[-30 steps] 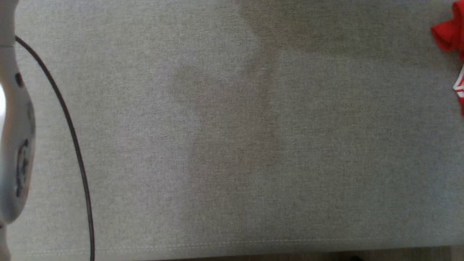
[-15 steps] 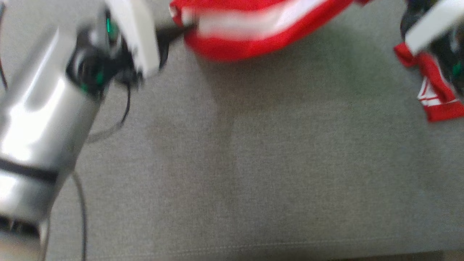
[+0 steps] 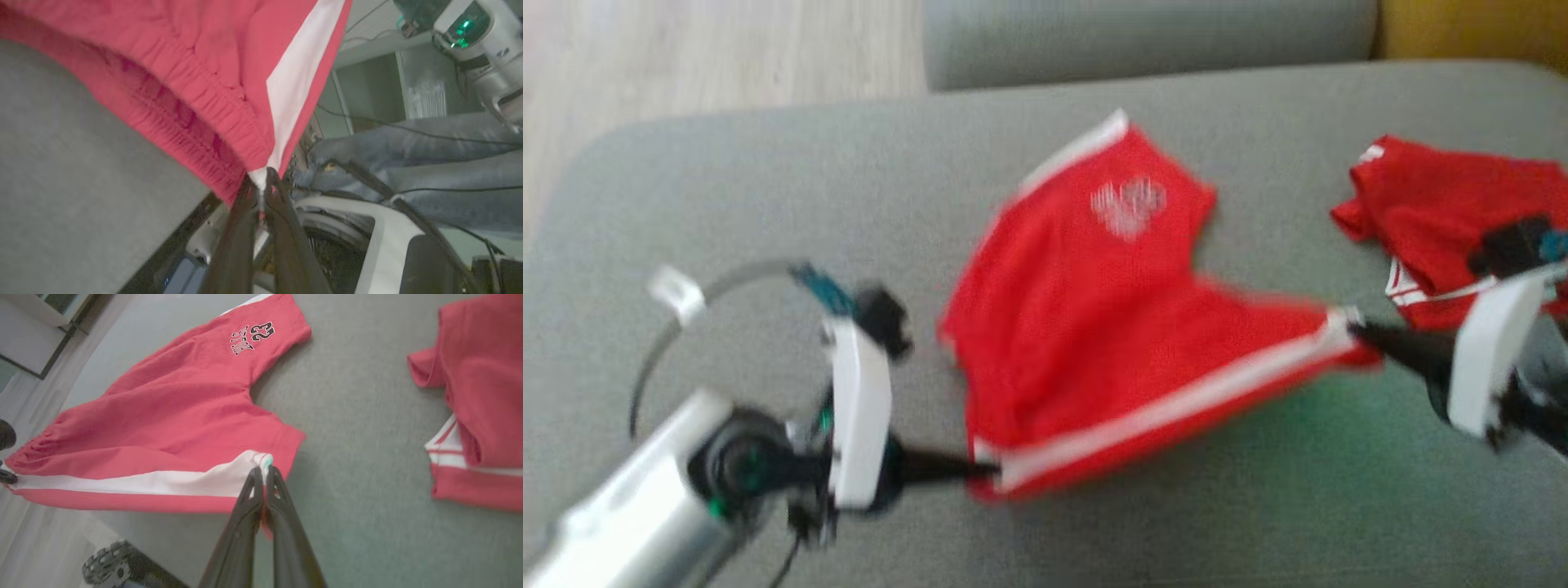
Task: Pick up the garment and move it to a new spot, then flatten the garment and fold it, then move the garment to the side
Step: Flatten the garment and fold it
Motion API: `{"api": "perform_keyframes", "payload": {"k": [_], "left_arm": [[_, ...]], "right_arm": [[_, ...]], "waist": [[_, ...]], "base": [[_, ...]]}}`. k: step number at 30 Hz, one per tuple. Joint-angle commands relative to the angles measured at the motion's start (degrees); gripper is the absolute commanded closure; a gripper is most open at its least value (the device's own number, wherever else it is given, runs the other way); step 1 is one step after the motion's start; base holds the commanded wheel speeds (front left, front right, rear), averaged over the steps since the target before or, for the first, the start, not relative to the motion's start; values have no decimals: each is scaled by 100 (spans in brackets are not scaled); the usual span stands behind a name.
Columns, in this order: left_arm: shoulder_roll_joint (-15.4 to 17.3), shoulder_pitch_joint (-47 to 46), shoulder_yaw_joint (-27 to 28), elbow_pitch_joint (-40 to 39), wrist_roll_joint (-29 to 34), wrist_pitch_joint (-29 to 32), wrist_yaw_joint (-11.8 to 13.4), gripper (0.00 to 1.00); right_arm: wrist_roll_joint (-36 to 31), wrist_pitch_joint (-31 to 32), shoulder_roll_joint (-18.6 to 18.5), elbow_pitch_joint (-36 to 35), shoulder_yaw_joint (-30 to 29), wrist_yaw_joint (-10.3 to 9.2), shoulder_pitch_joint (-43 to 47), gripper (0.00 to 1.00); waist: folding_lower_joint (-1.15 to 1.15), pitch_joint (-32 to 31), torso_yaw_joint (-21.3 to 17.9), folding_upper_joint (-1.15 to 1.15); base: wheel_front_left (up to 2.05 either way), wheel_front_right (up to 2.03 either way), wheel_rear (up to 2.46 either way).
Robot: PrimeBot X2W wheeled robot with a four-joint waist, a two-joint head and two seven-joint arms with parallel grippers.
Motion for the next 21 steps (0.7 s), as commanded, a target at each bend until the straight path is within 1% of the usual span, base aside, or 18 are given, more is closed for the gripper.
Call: {"api": "perform_keyframes", "payload": {"k": [1,5,10,13,16,21], "left_arm": [[394,-61,237,-417,-116,116,124,100],[568,217,224,-870,-307,222,413,100],[572,168,352,-979,-329,122,572,100],[460,-11,500,-829,-341,2,607,100],[323,-244,603,-586,-330,-66,580,100],[84,-636,699,-100,-207,-203,442,100]], "right_arm": [[85,106,-417,-263,-46,-4,203,100],[189,237,-689,-588,-90,-4,437,100],[147,142,-727,-741,-300,-4,384,100],[99,69,-644,-688,-511,-4,193,100],[36,115,-493,-525,-683,-4,-95,100],[-74,425,-103,-89,-828,-4,-722,100]], "waist": [[1,-241,46,-1],[1,-258,128,-1],[1,-128,272,-1],[1,72,417,-1],[1,328,583,-1],[1,722,821,-1]], "base": [[0,0,0],[0,0,0],[0,0,0],[0,0,0],[0,0,0],[0,0,0]]}}
